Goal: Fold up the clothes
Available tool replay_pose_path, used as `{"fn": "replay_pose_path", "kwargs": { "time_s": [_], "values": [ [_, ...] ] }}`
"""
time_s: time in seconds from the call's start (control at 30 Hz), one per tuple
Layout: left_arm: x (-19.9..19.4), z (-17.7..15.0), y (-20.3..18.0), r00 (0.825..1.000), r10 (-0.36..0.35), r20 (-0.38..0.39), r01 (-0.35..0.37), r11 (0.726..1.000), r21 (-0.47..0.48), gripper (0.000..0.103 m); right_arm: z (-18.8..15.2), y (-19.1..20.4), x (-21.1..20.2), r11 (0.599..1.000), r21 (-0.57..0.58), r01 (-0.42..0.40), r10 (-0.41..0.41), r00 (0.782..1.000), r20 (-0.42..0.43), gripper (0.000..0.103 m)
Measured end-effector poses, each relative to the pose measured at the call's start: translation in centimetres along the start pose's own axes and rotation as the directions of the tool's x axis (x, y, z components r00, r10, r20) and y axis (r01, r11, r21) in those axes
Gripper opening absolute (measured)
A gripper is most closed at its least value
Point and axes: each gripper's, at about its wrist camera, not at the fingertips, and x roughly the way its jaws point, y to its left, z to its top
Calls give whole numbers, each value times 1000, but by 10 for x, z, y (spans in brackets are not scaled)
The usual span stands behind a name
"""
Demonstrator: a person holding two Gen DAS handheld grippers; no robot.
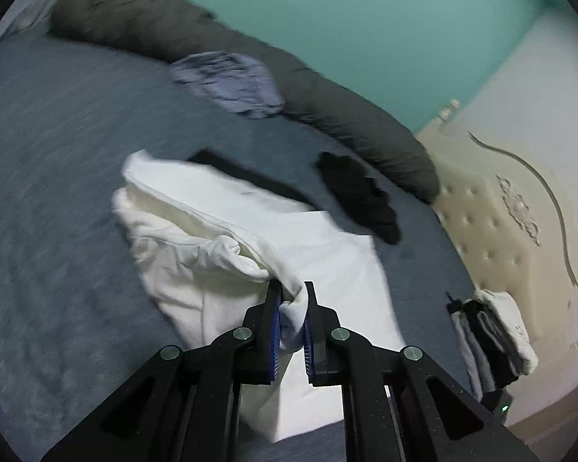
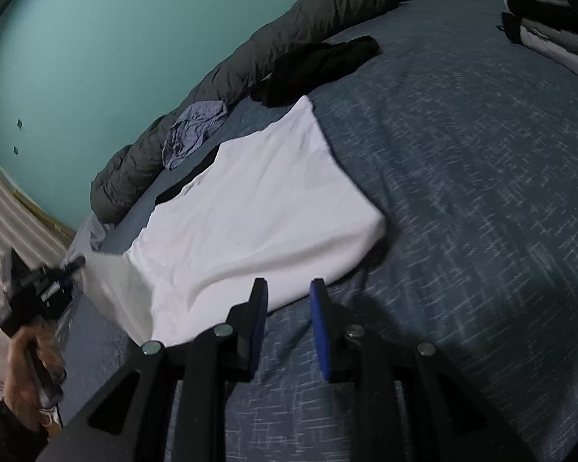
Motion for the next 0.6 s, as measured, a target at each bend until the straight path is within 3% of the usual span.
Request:
{"fn": "replay_pose_path", "kwargs": {
  "time_s": [0.1,0.2,0.27,0.43,0.57,0.6],
  "values": [
    [33,8,-61,998,-46,-53,51,994,94,10,1,-32,-30,1000,25,3,-3,1000,12,22],
    [73,-6,-126,987,-74,-144,105,970,217,10,28,-24,-2,999,46,5,-6,1000,19,22],
    [104,-26,-154,969,-100,-225,156,955,251,10,24,-33,-6,998,64,7,-8,1000,24,22],
    [186,-104,-186,898,-8,-440,164,934,316,10,28,-43,-17,996,85,21,-24,999,34,22],
    [195,-134,-181,878,18,-479,162,929,332,11,27,-39,-15,996,91,18,-22,999,37,22],
    [194,-133,-178,876,17,-481,160,932,325,16,30,-35,-10,996,93,17,-21,999,35,22]
  ]
}}
